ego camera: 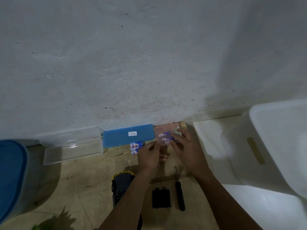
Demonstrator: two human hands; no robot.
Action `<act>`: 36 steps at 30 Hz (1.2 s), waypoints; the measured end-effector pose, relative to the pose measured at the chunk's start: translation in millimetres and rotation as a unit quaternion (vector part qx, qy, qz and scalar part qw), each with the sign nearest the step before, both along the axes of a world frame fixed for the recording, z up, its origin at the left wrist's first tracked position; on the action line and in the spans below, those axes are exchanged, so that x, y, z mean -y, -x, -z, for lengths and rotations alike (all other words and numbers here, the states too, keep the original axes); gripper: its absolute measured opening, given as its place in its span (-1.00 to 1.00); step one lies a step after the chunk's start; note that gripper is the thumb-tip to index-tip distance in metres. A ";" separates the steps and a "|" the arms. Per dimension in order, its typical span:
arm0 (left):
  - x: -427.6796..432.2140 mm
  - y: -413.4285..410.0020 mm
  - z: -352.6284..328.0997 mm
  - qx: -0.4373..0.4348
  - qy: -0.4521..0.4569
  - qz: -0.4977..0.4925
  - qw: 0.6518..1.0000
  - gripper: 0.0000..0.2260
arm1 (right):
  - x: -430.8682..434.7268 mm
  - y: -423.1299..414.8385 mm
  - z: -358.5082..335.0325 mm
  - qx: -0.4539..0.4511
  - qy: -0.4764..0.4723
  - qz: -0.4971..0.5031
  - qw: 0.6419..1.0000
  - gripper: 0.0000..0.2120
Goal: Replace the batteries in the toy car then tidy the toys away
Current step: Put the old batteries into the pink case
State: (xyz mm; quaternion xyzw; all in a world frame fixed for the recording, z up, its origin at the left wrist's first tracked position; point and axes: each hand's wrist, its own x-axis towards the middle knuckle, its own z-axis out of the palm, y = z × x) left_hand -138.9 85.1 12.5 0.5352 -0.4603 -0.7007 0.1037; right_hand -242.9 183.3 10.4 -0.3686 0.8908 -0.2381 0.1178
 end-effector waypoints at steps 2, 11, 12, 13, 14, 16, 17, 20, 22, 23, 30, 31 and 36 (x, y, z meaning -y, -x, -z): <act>0.9 1.0 0.0 0.003 0.004 0.004 1.000 -0.78 | 0.6 -1.5 -1.7 0.002 -0.015 0.003 1.000 -0.62; 0.8 9.7 -7.6 -0.010 -0.015 -0.031 0.999 -0.87 | 10.7 -0.2 3.7 0.005 -0.025 0.024 0.999 -0.63; 1.4 10.2 -9.7 -0.017 -0.023 -0.040 0.999 -0.88 | 12.2 -1.2 4.6 0.010 -0.019 0.031 0.999 -0.63; 1.9 10.3 -11.9 -0.022 -0.031 -0.046 0.998 -0.89 | 13.6 -2.4 4.9 0.016 -0.016 0.036 0.999 -0.63; 2.3 10.2 -13.6 -0.026 -0.039 -0.048 0.998 -0.89 | 14.9 -2.6 5.8 0.023 -0.012 0.039 0.999 -0.63; 2.0 8.8 -17.5 -0.028 -0.064 -0.046 0.996 -0.87 | 16.5 -2.2 4.6 0.038 -0.008 0.038 0.998 -0.62; 1.9 6.9 -21.0 -0.029 -0.078 -0.039 0.996 -0.85 | 15.9 -2.5 3.2 0.036 -0.011 0.036 0.999 -0.61; 3.6 -4.4 -36.7 -0.029 -0.085 0.003 0.996 -0.84 | 11.2 -7.9 -1.1 -0.007 0.001 0.048 0.999 -0.62; 9.1 -21.8 -47.7 -0.020 -0.001 0.053 0.998 -0.86 | 9.5 -17.3 -3.5 -0.017 0.031 0.068 0.997 -0.68; 13.0 -33.4 -51.6 -0.012 0.067 0.079 0.995 -0.84 | 10.0 -24.1 -4.5 -0.022 0.039 0.063 0.997 -0.71; 40.5 -134.7 -44.6 0.174 0.284 0.133 0.933 -0.60 | 34.6 -75.0 -2.0 -0.030 0.012 -0.123 0.992 -0.79; 41.3 -146.6 -37.6 0.221 0.272 0.161 0.923 -0.53 | 39.5 -80.4 -1.3 -0.036 -0.004 -0.139 0.990 -0.76; 26.6 -182.2 -17.4 0.199 0.154 0.193 0.948 -0.57 | 57.6 -95.4 2.5 -0.088 -0.073 -0.177 0.978 -0.71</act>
